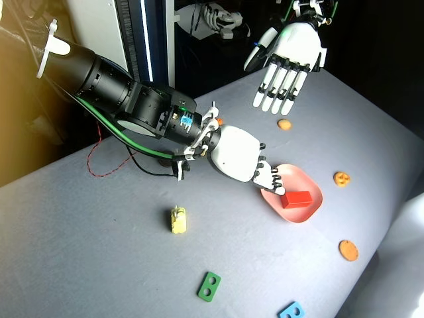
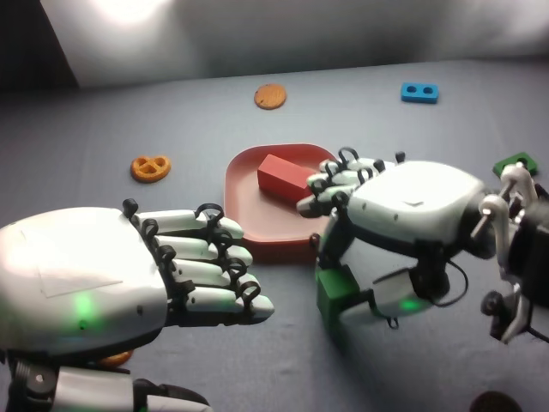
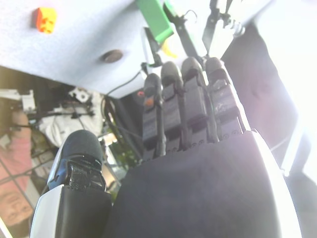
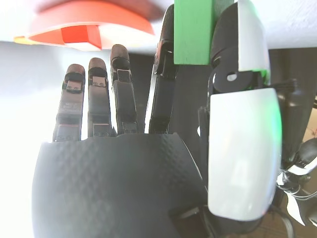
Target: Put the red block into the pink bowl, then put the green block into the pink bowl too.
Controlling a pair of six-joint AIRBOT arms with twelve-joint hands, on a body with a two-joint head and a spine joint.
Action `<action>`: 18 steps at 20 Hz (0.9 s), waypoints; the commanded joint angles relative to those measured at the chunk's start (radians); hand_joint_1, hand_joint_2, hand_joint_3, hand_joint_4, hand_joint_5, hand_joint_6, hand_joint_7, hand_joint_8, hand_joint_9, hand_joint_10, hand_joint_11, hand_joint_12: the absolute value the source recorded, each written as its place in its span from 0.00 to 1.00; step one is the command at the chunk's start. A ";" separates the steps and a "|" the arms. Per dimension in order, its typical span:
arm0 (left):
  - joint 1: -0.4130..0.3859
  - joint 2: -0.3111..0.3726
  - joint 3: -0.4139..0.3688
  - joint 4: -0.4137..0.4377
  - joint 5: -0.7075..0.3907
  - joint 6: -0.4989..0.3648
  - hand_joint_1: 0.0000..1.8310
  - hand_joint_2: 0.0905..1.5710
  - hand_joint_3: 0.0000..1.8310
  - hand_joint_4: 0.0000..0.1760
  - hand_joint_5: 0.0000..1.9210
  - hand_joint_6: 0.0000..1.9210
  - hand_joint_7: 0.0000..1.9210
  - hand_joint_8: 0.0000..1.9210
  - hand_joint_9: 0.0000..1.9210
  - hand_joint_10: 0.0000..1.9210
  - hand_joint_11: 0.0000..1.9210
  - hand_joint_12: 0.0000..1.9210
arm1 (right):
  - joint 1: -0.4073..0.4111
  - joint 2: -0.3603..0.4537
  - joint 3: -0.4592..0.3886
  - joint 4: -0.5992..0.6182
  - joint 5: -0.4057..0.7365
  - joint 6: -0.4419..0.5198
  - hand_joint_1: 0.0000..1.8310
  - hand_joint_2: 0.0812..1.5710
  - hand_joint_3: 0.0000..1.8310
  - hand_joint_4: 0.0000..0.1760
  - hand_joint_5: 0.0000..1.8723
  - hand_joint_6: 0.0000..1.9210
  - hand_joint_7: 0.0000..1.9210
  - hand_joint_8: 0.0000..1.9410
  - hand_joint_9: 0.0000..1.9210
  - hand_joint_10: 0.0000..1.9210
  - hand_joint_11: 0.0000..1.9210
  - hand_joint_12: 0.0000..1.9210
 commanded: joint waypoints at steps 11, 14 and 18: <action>-0.013 0.005 0.001 -0.019 -0.091 -0.003 0.00 0.85 0.00 0.00 0.17 0.00 0.15 0.00 0.10 0.00 0.00 0.10 | 0.172 -0.035 0.069 -0.032 0.083 0.008 0.58 0.64 0.00 1.00 0.61 0.38 0.19 0.00 0.07 0.00 0.00 0.05; -0.014 0.004 0.000 -0.019 -0.091 -0.003 0.00 0.85 0.00 0.00 0.17 0.00 0.15 0.00 0.10 0.00 0.00 0.10 | 0.199 -0.084 0.142 -0.031 0.073 0.007 0.58 0.64 0.00 1.00 0.61 0.38 0.17 0.00 0.06 0.00 0.00 0.02; -0.014 0.004 0.000 -0.018 -0.091 -0.003 0.00 0.85 0.00 0.00 0.18 0.00 0.17 0.00 0.12 0.00 0.00 0.13 | 0.217 -0.152 0.233 -0.035 0.061 0.007 0.58 0.64 0.00 1.00 0.61 0.38 0.18 0.00 0.07 0.00 0.00 0.05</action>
